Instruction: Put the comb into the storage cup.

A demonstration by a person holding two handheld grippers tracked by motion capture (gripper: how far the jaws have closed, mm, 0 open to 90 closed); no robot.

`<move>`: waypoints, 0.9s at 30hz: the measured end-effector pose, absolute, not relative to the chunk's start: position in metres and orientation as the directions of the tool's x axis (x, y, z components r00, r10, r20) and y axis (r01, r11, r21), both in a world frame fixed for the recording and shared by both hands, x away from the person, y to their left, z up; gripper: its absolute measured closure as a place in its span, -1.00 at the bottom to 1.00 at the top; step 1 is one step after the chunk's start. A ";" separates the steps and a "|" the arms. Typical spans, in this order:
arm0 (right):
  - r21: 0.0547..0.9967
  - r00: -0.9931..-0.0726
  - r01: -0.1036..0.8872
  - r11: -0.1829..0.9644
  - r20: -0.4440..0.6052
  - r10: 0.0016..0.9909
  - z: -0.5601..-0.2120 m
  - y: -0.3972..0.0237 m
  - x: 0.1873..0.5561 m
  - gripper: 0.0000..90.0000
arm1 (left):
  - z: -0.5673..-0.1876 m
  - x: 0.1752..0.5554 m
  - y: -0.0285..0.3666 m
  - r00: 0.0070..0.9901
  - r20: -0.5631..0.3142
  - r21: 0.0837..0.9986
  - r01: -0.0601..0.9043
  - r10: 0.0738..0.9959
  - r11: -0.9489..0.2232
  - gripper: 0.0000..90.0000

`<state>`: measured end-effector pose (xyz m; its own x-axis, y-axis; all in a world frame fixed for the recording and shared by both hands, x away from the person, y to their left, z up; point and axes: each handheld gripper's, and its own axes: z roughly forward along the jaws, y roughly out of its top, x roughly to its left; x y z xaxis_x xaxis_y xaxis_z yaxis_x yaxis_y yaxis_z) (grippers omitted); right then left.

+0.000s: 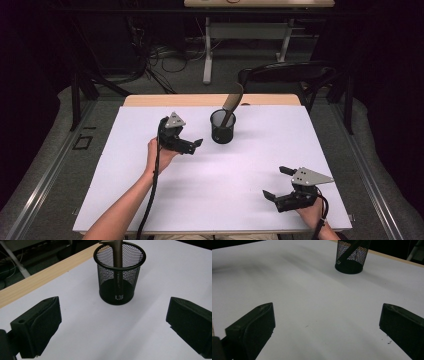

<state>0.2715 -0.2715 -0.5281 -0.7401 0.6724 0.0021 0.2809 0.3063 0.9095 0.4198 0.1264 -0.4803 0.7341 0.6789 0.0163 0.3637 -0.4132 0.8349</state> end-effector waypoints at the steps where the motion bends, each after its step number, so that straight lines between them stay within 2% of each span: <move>1: 0.909 -0.740 0.282 0.307 0.003 0.672 -0.528 -0.272 0.271 -1.00 | -0.480 0.418 0.129 0.731 0.014 0.835 0.367 0.682 -0.411 -1.00; 27: 0.907 -0.739 0.283 0.311 -0.001 0.673 -0.528 -0.271 0.270 -1.00 | -0.485 0.377 0.171 0.709 0.029 0.829 0.376 0.705 -0.413 -1.00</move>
